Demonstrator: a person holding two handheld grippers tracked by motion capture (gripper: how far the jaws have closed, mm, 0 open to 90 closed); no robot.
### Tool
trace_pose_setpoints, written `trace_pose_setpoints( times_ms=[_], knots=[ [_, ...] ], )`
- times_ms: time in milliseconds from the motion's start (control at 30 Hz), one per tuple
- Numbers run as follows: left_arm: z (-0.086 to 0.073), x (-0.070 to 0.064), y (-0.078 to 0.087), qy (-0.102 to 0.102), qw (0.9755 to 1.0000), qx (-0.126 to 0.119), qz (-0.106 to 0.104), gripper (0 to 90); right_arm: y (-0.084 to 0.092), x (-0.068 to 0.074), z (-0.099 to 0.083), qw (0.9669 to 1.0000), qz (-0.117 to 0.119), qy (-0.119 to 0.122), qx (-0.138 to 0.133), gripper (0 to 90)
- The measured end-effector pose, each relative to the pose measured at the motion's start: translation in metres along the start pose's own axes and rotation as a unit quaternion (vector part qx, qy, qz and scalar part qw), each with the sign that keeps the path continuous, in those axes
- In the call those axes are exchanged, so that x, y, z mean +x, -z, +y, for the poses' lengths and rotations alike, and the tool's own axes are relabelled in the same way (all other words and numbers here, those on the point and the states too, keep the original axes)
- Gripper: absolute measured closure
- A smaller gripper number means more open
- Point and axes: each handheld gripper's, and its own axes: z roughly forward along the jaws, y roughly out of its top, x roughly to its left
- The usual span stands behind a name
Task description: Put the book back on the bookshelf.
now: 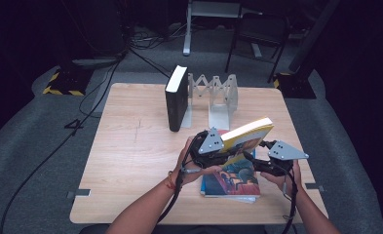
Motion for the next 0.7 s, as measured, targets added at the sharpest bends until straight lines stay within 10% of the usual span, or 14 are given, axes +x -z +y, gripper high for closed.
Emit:
trace_pose_setpoints(
  times_ms=[267, 700],
  knots=[
    [0.015, 0.0, 0.002, -0.019, 0.9997, -0.005, 0.013, 73.5, 0.0, 0.0, 0.0, 1.0, -0.002, 0.003, 0.005, 40.3],
    [0.012, 0.009, 0.005, 0.005, 0.9997, -0.021, 0.016, 72.6, 0.004, -0.007, -0.001, 0.9997, -0.009, -0.021, -0.011, 42.0]
  ],
)
